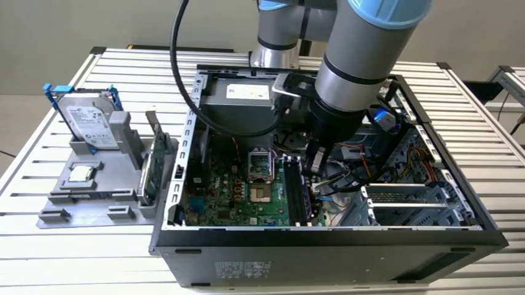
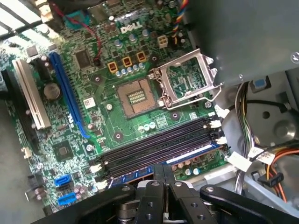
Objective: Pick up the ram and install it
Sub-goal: 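Press down the ram until it locks into place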
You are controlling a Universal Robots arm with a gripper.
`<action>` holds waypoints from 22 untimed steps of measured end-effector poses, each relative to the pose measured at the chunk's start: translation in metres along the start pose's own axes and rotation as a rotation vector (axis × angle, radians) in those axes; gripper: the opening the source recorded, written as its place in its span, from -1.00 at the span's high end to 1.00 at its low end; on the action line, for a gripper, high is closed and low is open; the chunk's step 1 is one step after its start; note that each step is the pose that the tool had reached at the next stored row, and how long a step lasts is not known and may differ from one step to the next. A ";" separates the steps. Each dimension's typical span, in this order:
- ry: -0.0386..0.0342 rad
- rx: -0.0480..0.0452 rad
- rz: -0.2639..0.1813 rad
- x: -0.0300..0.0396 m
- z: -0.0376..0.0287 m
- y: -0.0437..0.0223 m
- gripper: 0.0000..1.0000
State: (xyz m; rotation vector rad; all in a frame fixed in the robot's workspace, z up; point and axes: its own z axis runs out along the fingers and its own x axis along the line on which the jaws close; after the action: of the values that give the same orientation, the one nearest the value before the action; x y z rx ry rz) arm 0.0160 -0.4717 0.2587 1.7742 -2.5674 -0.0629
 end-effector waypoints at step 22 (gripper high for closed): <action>-0.0035 -0.0055 -0.245 -0.0010 0.0024 -0.0027 1.00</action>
State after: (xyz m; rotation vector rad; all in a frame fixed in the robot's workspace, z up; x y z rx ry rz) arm 0.0189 -0.4717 0.2562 2.0772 -2.3351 -0.0765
